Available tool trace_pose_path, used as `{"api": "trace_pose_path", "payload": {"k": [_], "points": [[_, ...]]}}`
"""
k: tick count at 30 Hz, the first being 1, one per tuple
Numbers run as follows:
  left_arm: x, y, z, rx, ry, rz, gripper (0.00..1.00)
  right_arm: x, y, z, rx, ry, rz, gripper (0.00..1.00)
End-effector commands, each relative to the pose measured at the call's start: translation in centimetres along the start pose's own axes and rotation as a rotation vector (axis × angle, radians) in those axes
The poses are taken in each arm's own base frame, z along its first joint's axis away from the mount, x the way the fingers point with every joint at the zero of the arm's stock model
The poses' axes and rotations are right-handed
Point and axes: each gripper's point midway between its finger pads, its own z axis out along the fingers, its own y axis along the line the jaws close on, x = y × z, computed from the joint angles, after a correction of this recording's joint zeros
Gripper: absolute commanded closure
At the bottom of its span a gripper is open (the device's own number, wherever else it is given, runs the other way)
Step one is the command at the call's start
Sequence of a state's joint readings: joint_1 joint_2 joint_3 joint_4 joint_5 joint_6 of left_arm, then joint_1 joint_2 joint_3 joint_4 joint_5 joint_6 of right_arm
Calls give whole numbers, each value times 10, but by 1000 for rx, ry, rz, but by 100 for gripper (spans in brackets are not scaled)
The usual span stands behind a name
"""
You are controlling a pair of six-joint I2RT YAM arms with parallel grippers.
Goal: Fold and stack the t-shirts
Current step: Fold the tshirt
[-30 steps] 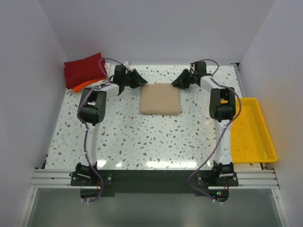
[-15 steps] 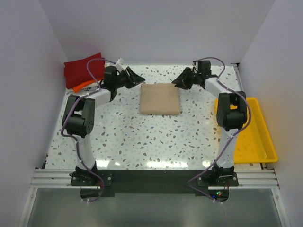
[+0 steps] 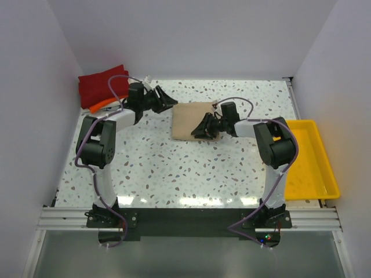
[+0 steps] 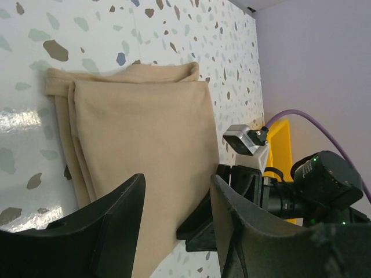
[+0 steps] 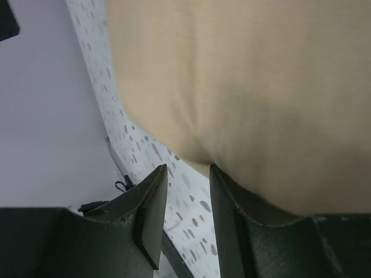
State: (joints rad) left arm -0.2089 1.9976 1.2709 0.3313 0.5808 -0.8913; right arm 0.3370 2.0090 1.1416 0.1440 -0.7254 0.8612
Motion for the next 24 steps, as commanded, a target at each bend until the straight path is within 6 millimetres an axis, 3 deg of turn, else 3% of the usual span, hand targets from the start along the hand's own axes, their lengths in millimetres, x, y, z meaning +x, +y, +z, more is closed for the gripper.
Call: {"api": "trace_pose_path", "payload": {"k": [1,5,9,17,21,24], "points": [[-7,5,-4,-51,34,48,46,-4,-18,5,-16,-23,-9,61],[-2,27,-2,-143,76,68,42,-2,-28,12,-10,-7,9,62],[9,51,-6,-246,147,99,36,-2,-18,10,-35,-3,14,62],[16,84,7,-326,221,114,32,-20,33,-12,-93,-44,-50,61],[22,93,13,-333,240,107,32,-25,62,-32,-119,-86,-97,60],[30,99,18,-332,261,95,32,-25,71,-43,-108,-110,-122,60]]}}
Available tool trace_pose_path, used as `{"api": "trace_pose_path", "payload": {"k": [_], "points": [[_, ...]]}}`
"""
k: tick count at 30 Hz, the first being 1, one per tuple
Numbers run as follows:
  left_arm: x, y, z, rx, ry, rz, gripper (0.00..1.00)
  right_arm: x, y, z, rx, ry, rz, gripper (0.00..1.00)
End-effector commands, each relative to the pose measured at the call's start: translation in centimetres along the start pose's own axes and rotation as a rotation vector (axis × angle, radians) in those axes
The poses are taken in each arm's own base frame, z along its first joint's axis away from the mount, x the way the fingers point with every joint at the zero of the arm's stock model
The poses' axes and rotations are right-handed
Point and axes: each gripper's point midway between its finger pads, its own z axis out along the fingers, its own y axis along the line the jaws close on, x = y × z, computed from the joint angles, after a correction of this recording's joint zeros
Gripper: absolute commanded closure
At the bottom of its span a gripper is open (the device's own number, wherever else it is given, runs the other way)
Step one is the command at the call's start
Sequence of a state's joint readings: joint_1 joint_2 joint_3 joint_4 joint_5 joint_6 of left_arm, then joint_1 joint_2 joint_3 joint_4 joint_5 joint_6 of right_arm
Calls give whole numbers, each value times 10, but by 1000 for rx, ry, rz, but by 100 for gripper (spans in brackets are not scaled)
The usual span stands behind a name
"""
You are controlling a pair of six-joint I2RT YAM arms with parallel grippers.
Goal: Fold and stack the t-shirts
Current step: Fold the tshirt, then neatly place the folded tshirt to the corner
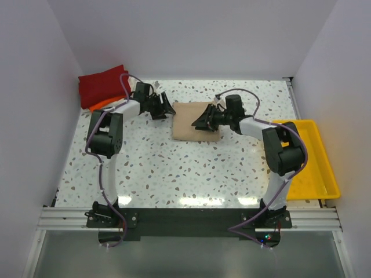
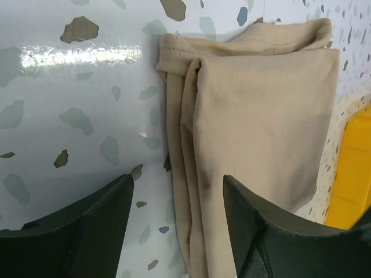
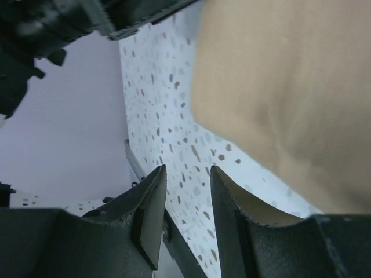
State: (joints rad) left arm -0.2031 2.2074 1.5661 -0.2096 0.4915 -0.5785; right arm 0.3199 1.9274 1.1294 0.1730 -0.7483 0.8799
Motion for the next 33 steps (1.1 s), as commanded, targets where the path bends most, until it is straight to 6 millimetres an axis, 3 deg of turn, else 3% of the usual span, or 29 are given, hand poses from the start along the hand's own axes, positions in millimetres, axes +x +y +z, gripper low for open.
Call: {"api": "trace_pose_path", "payload": {"k": [1,7,15,21,24,28,32,33], "points": [[5,9,10,-18,27,19,32,-17,51,-25,-50,-75,-107,59],[23,5,23,-42,71,24,35,-17,68,-38,-59,-89,-143,59],[48,3,37,-93,109,27,39,-11,71,-45,-62,-85,-146,59],[53,0,44,-148,105,43,55,-6,71,-49,-58,-84,-149,59],[56,-2,49,-179,107,59,74,-3,69,-50,-57,-79,-145,59],[39,5,43,-281,55,86,100,1,68,-54,-49,-80,-144,59],[-1,15,20,-458,-38,170,100,10,65,-62,-24,-85,-160,59],[-21,6,14,-470,-84,189,100,15,59,-65,4,-73,-149,59]]}}
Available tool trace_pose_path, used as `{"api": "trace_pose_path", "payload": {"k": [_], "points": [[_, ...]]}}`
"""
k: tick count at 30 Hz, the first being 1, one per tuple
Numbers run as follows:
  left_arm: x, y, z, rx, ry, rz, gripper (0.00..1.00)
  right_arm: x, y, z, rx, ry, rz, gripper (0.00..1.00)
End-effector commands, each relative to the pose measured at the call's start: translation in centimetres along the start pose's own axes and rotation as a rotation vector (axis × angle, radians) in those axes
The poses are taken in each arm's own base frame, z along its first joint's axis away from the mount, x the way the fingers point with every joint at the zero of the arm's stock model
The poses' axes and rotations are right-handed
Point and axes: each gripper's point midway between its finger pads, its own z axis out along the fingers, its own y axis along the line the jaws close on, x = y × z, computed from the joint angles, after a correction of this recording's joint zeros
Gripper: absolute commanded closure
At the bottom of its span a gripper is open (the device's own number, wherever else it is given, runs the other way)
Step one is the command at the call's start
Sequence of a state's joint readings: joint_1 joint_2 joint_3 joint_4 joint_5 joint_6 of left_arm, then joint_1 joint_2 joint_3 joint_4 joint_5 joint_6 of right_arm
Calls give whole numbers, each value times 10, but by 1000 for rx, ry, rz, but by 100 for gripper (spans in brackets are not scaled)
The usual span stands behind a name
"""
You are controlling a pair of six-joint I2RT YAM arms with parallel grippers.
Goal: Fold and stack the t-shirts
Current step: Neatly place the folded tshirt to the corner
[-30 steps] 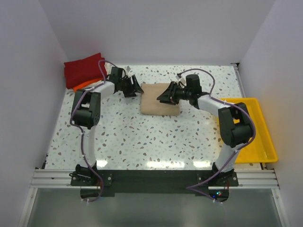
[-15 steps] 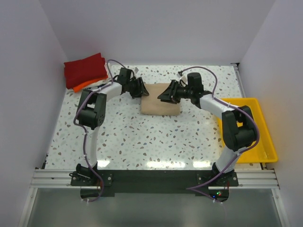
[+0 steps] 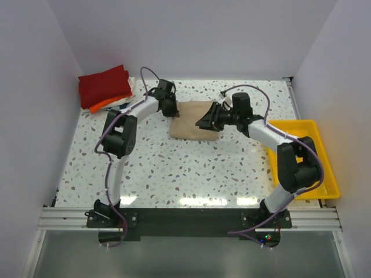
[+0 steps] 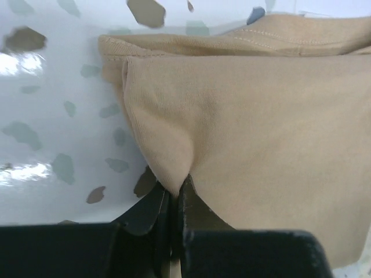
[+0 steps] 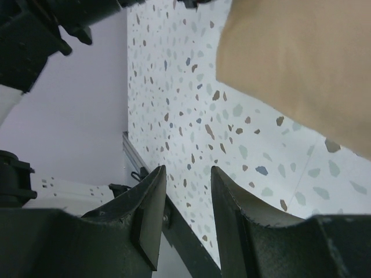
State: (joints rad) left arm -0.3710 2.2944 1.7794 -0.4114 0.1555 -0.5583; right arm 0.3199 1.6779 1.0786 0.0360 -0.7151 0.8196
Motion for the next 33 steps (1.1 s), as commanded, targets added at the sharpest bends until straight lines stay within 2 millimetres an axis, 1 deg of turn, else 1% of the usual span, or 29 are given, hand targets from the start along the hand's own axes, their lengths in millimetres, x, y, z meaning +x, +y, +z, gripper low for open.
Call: {"api": "trace_pose_path", "payload": {"k": [1,2,3,5,6,8,9,11,12,13,14,17,20,21,22,23,26,28,29,31,32,33], "points": [[-36,40,-14,-249,-74,71,100,5,7,-18,39,-22,-53,60],[-43,50,-20,-306,-83,92,100,9,6,-24,58,-18,-70,59],[-61,46,-27,-318,-127,101,100,12,4,-27,69,-16,-75,59],[-78,58,-39,-394,-162,127,100,14,4,-33,89,-26,-101,59],[-94,58,-48,-406,-204,134,100,19,-1,-36,107,-15,-94,60],[-114,69,-60,-465,-248,163,100,22,-1,-42,123,-17,-102,60],[-128,67,-67,-471,-285,176,100,25,-3,-43,132,-17,-100,60],[-148,75,-79,-525,-337,220,100,27,-4,-46,138,-16,-104,60],[-162,78,-90,-548,-377,226,100,29,-4,-48,143,-18,-104,60],[-170,81,-97,-572,-401,239,100,30,-5,-49,147,-16,-102,60],[-184,87,-106,-611,-443,266,100,31,-6,-50,152,-14,-107,60],[-212,94,-131,-660,-531,304,100,33,-9,-53,177,-8,-110,60],[-233,97,-148,-679,-595,343,100,36,-16,-52,201,6,-103,60],[-240,101,-154,-685,-610,352,100,35,-18,-52,210,9,-98,60],[-247,101,-157,-681,-631,363,100,37,-22,-49,219,20,-92,60],[-256,103,-164,-682,-651,370,100,38,-24,-48,221,27,-82,60],[-271,108,-167,-634,-685,373,100,39,-28,-42,224,47,-66,60],[-282,104,-172,-585,-724,373,100,37,-29,-40,228,48,-65,60],[-286,108,-174,-579,-733,372,100,37,-32,-37,235,53,-59,60],[-292,109,-174,-555,-753,371,100,36,-33,-34,235,57,-58,60],[-299,110,-179,-527,-777,360,100,35,-34,-32,233,61,-54,60],[-302,112,-178,-513,-783,354,100,35,-37,-29,237,71,-46,60]]}}
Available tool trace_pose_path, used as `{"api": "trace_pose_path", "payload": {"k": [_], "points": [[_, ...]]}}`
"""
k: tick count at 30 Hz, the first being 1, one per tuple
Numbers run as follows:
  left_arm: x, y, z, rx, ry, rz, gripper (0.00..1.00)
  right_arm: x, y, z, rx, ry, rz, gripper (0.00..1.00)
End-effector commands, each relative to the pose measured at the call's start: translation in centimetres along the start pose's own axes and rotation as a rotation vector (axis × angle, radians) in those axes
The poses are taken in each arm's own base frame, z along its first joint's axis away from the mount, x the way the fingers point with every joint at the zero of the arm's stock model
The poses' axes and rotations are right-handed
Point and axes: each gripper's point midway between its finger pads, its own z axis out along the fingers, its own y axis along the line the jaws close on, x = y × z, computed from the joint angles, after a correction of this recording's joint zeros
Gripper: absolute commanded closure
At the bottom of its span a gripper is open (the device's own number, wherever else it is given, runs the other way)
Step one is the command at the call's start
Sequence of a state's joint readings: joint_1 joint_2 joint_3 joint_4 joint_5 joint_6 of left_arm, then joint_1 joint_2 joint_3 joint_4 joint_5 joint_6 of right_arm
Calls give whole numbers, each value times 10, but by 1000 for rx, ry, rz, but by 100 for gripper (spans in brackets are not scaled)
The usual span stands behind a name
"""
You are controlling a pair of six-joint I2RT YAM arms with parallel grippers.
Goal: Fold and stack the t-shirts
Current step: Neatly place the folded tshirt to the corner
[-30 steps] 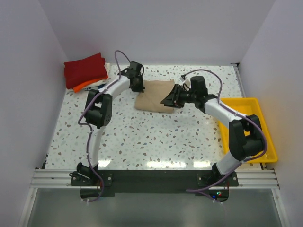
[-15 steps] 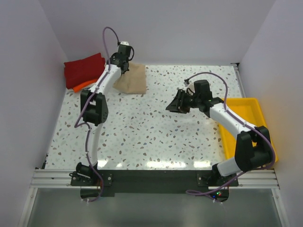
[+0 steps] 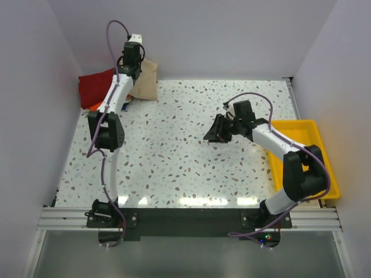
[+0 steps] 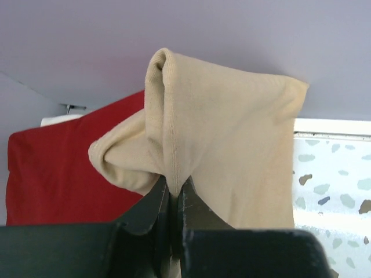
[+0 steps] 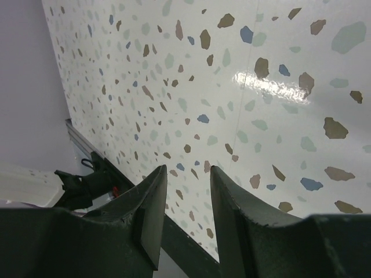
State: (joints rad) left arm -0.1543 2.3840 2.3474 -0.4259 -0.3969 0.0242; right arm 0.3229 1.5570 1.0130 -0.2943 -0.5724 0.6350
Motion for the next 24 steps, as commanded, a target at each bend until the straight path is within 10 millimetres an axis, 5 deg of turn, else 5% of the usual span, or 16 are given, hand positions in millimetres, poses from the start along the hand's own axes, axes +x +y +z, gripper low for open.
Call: {"api": "trace_pose_path", "payload": {"k": [1,5,12,17,24], "points": [[-64,15,-1,65,-198,-77,100,-9,8,4,-13,-1,-25,61],[-76,43,3,139,-231,-226,100,-9,4,12,-12,25,-17,62],[-114,55,-27,226,-311,-277,100,-8,0,19,-13,46,-9,62],[-130,89,-34,243,-359,-349,100,-8,0,20,-12,42,-8,63],[-148,92,-48,319,-398,-414,100,-12,5,17,-21,24,-15,63]]}}
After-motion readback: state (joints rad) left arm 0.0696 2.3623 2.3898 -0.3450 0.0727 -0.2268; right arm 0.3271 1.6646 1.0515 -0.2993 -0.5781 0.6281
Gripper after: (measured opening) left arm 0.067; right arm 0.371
